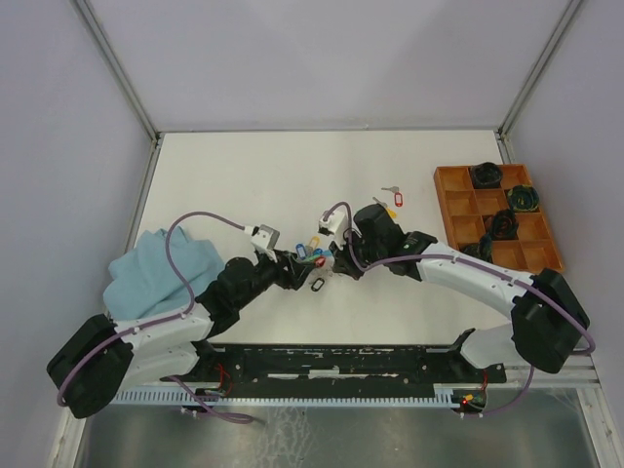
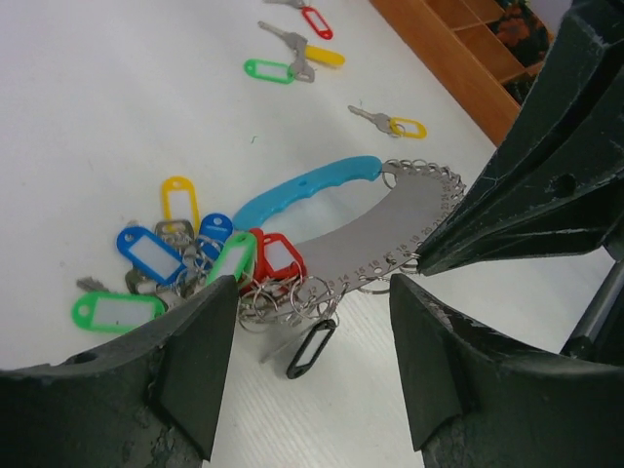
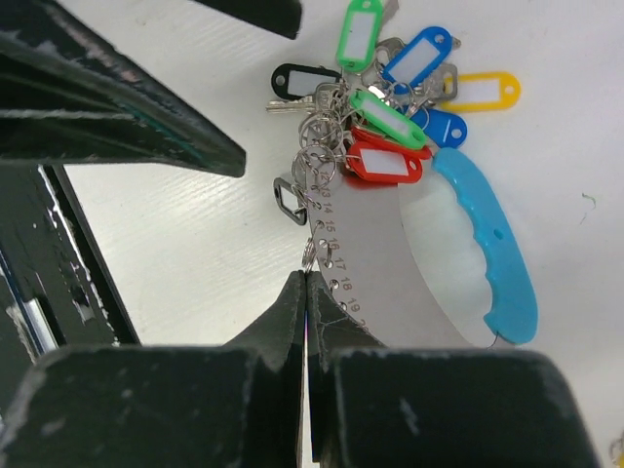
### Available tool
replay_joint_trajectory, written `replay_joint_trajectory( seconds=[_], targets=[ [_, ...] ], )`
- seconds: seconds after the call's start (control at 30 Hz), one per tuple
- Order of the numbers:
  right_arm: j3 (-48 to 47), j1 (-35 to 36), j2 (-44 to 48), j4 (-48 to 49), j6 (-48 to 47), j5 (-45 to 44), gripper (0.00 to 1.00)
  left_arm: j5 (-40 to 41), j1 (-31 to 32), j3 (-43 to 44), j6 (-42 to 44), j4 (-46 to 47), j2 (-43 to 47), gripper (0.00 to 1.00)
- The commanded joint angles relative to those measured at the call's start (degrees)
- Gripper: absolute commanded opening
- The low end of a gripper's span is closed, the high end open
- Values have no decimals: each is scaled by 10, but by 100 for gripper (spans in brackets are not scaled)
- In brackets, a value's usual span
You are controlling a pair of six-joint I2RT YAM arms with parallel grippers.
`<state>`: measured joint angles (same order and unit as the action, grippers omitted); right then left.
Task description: Put the keys on the keyring
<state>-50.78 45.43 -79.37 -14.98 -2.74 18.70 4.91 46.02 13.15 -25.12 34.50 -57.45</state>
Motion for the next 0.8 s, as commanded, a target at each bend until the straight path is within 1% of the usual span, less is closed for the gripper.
replay_joint_trajectory(
  seconds=[0.0, 0.07, 0.17, 0.3, 0.5, 0.6, 0.67, 0.73, 0.77],
  targets=[
    [-14, -7, 31, 11, -101, 62, 1, -147, -29, -11, 128, 149, -23, 69],
    [-11, -9, 32, 11, -122, 77, 1, -157, -34, -27, 153, 200, -29, 69],
    [-11, -13, 30, 4, -152, 97, 1, -213, -45, -22, 188, 205, -45, 70],
    [-12, -16, 27, -4, -194, 124, 1, -260, -49, -23, 237, 230, -81, 69],
    [-14, -17, 31, -22, -268, 155, 1, -355, -79, -9, 301, 246, -131, 64],
    [-19, -18, 29, -28, -288, 159, 1, -402, -92, 7, 314, 245, -160, 61],
    [-26, -20, 25, -36, -293, 159, 1, -430, -95, 19, 324, 238, -175, 57],
    [-31, -21, 21, -42, -299, 163, 1, -450, -96, 32, 340, 214, -185, 49],
    [-33, -21, 19, -44, -301, 165, 1, -454, -95, 40, 346, 205, -190, 49]
  ],
)
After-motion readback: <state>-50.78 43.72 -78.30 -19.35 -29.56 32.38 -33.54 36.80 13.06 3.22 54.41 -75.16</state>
